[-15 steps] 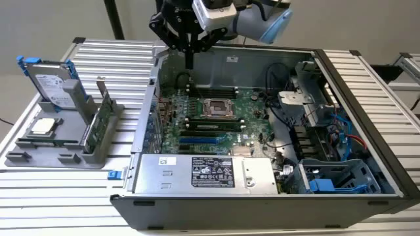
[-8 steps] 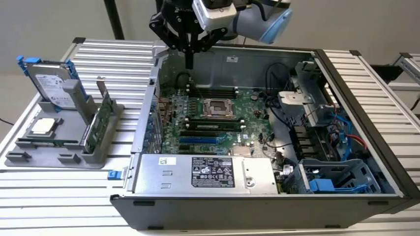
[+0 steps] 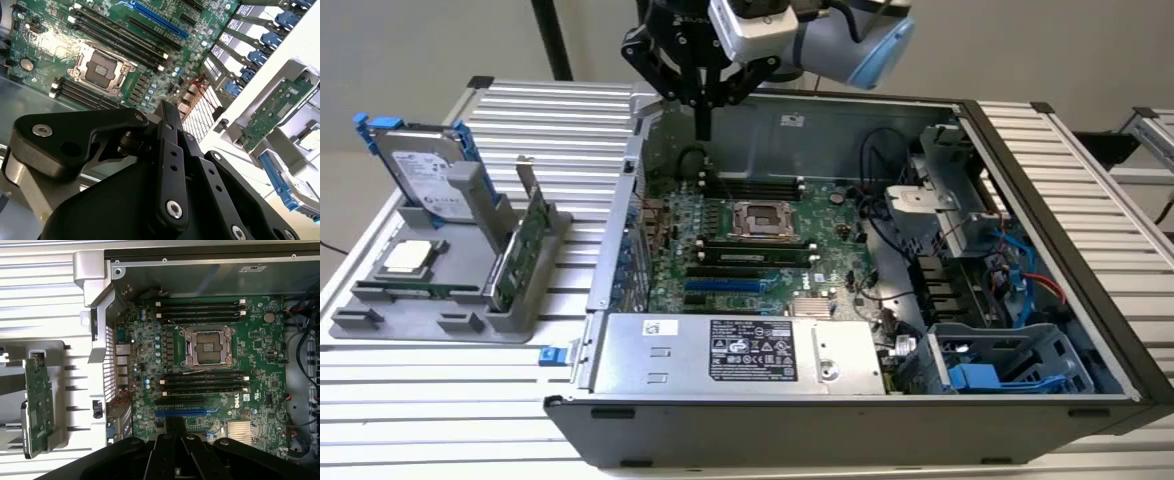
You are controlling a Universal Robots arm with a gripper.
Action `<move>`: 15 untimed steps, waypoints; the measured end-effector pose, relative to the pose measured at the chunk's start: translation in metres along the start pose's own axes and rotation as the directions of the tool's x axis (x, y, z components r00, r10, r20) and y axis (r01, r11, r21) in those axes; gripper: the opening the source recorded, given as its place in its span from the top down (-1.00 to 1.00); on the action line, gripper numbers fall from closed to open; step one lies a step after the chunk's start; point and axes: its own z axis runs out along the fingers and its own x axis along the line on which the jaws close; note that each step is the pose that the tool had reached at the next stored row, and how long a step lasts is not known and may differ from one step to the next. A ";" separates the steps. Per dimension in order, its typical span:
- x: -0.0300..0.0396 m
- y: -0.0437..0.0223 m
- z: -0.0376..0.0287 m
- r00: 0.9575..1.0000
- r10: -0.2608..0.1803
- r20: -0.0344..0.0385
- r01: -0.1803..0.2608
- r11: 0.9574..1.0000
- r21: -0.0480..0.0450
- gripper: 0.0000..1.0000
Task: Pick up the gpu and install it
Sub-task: 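Reach for the gpu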
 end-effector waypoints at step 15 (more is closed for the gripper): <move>0.0051 -0.0003 0.0000 1.000 0.000 0.000 0.000 1.000 0.000 1.00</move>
